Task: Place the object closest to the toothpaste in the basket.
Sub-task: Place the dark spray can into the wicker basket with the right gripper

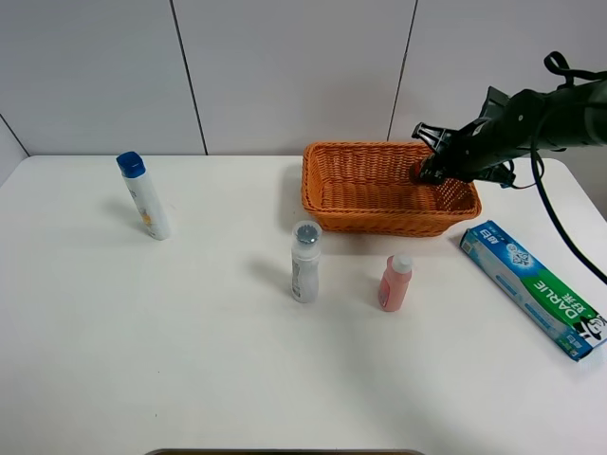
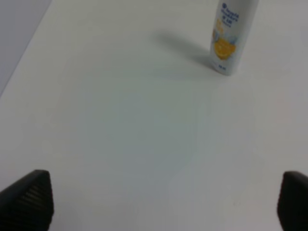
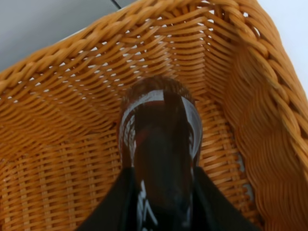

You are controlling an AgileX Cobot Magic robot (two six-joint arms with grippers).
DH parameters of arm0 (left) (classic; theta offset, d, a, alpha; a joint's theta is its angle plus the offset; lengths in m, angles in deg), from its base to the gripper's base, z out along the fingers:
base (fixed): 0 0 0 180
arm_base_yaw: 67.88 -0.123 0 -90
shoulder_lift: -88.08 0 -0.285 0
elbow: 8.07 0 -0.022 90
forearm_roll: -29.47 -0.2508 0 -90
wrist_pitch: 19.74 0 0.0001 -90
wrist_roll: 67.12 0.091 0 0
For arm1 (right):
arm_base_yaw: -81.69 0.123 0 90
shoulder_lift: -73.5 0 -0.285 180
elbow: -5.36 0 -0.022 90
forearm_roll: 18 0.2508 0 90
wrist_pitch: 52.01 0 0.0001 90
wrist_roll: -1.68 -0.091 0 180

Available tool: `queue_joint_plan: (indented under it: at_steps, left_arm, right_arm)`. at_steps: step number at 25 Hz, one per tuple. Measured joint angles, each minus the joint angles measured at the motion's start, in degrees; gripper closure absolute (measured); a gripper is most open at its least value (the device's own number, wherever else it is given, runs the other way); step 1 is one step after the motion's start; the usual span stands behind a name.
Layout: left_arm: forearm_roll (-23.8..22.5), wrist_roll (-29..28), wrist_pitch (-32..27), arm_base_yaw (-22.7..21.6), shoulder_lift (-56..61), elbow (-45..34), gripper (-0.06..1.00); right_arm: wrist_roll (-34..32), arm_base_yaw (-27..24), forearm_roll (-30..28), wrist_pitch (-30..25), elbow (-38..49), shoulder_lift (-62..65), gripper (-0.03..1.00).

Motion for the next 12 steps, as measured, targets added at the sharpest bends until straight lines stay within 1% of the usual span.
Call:
queue_joint_plan:
  at_steps: [7,9,12]
  left_arm:
    - [0.0,0.0,0.0,0.0,0.0,0.0,0.0]
    - [0.0,0.0,0.0,0.0,0.0,0.0,0.0]
    - [0.0,0.0,0.0,0.0,0.0,0.0,0.0]
  right_arm:
    - [0.0,0.0,0.0,-1.5,0.0,0.0,0.71]
    - [0.0,0.0,0.0,-1.9,0.0,0.0,0.65]
    - [0.0,0.0,0.0,-1.8,-0.2,0.1,0.51]
